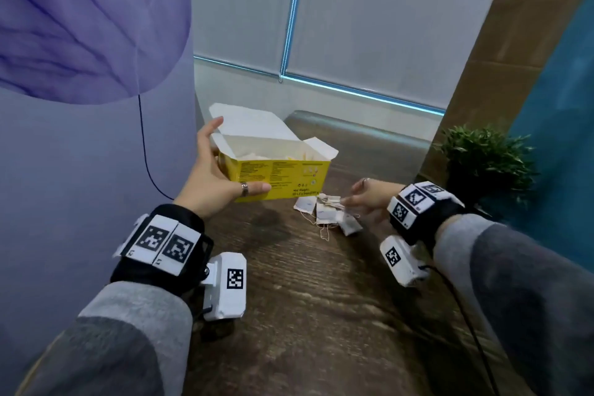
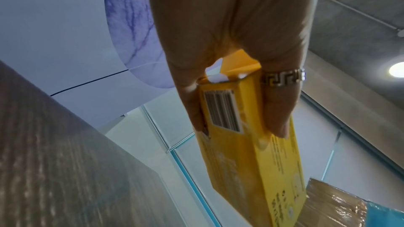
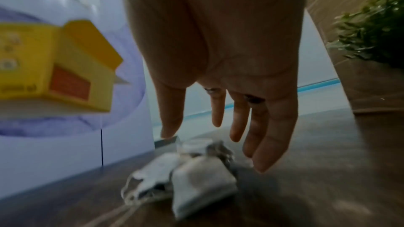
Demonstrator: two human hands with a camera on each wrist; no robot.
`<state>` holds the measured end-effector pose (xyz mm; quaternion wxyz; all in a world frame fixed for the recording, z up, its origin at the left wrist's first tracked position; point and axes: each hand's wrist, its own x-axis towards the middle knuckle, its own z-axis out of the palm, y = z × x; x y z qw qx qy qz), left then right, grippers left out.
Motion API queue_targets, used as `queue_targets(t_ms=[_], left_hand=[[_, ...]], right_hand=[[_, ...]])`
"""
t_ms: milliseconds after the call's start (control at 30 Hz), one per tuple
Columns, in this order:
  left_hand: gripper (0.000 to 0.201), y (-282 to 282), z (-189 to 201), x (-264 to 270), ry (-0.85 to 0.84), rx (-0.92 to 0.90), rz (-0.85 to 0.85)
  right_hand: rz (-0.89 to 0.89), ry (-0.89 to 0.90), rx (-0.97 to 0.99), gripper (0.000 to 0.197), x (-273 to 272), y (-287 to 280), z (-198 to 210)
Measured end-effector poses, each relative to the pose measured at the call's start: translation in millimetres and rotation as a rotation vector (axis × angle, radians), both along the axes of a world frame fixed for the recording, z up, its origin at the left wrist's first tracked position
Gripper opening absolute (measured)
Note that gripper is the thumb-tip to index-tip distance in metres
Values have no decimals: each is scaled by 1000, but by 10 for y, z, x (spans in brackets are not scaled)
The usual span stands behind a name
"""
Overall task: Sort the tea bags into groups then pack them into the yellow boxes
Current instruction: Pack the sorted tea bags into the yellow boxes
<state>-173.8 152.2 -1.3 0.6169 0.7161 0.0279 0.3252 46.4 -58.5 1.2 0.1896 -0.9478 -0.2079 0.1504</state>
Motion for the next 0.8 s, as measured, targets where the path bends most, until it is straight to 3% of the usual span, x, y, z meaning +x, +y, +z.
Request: queue_targets(t_ms=[67, 300, 367, 433, 567, 633, 667, 733, 800], left_hand=[[109, -11, -4, 12, -2, 16, -14], [109, -13, 13, 16, 25, 32, -22], [110, -10, 15, 9, 28, 36, -19], [110, -12, 18, 13, 31, 37, -20], [112, -10, 15, 38, 46, 64, -20], [112, -13, 1, 44, 53, 70, -21], [112, -12, -5, 43, 55, 70, -18], [112, 2, -18, 36, 53, 62, -9], [112, 23, -25, 36, 46, 55, 1]], right_hand=[[37, -5, -113, 41, 63, 17, -168], [-94, 129, 10, 51, -2, -23, -299], [50, 90, -149, 42, 13, -131, -223], [189, 129, -238, 21, -47, -252, -74], [133, 179, 82, 20, -44, -262, 219], [46, 206, 241, 59, 104, -136, 222], [-14, 251, 293, 64, 157, -56, 181], [-97, 301, 338, 36, 187, 115, 77], [-153, 266, 269, 26, 225, 237, -35]])
